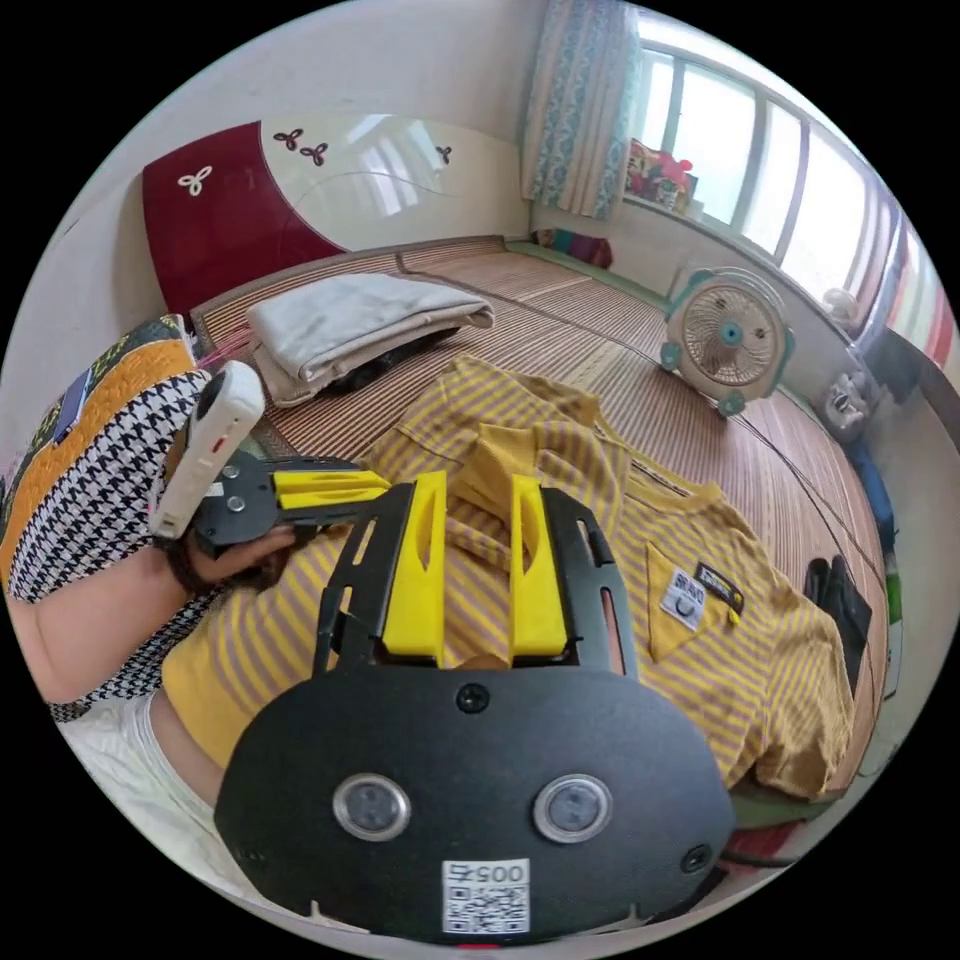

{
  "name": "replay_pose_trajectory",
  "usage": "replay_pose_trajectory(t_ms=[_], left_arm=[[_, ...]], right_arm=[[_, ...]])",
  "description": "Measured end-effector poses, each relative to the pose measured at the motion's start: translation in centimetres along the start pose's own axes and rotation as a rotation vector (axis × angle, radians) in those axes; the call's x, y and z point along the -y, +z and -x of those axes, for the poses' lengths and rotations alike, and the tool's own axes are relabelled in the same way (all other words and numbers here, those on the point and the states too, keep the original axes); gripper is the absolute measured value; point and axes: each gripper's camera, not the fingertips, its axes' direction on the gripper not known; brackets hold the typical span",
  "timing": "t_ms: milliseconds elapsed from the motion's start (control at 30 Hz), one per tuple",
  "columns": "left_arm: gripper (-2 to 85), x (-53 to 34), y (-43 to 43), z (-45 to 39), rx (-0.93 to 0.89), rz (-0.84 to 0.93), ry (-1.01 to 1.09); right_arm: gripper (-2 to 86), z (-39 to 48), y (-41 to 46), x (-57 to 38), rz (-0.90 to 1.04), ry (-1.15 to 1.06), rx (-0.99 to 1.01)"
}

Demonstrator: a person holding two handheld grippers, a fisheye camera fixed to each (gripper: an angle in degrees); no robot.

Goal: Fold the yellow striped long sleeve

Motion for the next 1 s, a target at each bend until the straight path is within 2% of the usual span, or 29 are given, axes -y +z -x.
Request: replay_pose_trajectory(t_ms=[200,433,600,700,800,867,933,1000], left_arm=[[4.2,-0.2,0.4,2.3,-0.039,-0.016,-0.031],[4.1,-0.4,0.7,4.0,-0.032,-0.027,-0.04],[4.2,-0.1,0.8,4.7,-0.011,-0.01,-0.04],[4.2,0.0,0.8,5.5,-0.022,-0.004,-0.052],[4.1,0.0,0.8,6.5,-0.052,-0.002,-0.079],[4.2,0.2,0.6,7.0,-0.063,0.004,-0.083],[4.3,0.6,0.2,7.5,-0.082,0.024,-0.049],[4.3,0.7,-0.3,8.0,-0.115,0.049,-0.053]], right_arm=[[6.7,0.1,11.1,2.2,0.211,-0.084,0.012],[1.0,-3.6,8.7,2.1,0.151,-0.052,-0.011],[0.5,-12.6,0.5,1.2,-0.034,0.207,-0.055],[0.6,-20.2,-3.9,-2.3,-0.089,0.458,-0.155],[0.9,-27.4,-4.6,-8.6,-0.033,0.706,-0.189],[0.9,-31.0,-1.4,-13.9,0.116,0.849,-0.056],[1.1,-32.0,1.0,-16.8,0.206,0.885,0.002],[1.4,-32.1,1.5,-18.5,0.158,0.896,0.013]])
